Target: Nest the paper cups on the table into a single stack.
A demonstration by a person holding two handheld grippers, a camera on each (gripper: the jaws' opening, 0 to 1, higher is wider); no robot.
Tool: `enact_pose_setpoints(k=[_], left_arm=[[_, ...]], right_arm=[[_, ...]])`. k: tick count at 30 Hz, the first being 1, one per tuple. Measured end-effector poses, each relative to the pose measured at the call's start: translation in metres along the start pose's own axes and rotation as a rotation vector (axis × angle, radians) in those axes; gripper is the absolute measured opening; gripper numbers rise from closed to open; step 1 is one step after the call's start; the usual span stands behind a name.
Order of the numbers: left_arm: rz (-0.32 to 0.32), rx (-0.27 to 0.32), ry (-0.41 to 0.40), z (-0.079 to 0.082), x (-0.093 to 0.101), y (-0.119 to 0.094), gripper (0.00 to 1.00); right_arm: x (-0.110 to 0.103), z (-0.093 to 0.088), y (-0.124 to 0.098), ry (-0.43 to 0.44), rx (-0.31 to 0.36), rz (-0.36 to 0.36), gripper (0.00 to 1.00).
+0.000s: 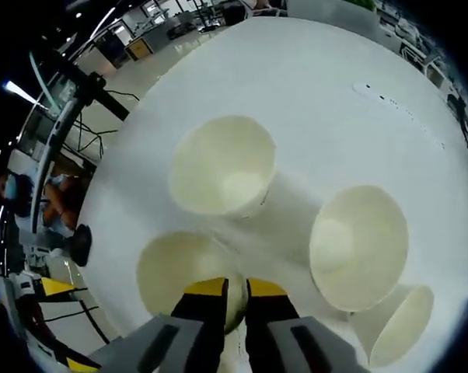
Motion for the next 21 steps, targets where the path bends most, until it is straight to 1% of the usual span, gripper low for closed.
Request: enact_pose_setpoints(k=[3, 16, 21], left_arm=[[0.000, -0.001, 0.002, -0.0005, 0.0002, -0.0005, 0.59], [0.002, -0.003, 0.002, -0.0013, -0.0004, -0.0016, 0.59], [0.004, -0.005, 0.001, -0.0022, -0.0014, -0.0019, 0.59]], right_arm=[[-0.0005, -0.0007, -0.0018, 0.003, 0.008, -0.003, 0.00], [-0.0020, -0.0004, -0.0044, 0.004, 0.016, -0.009, 0.00], [-0.0050, -0.0014, -0.0107, -0.002, 0.024, -0.010, 0.00]])
Point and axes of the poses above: the point that each gripper's makers call its tool centre point, and the gripper's own axes: y roughly forward along the fingers, x roughly to its right, z roughly out of its top, the point moved 9 cm from there along -y, roughly backward along the fingers, and after that the axes turned 4 degrees about -z, right-handed, at the moved point
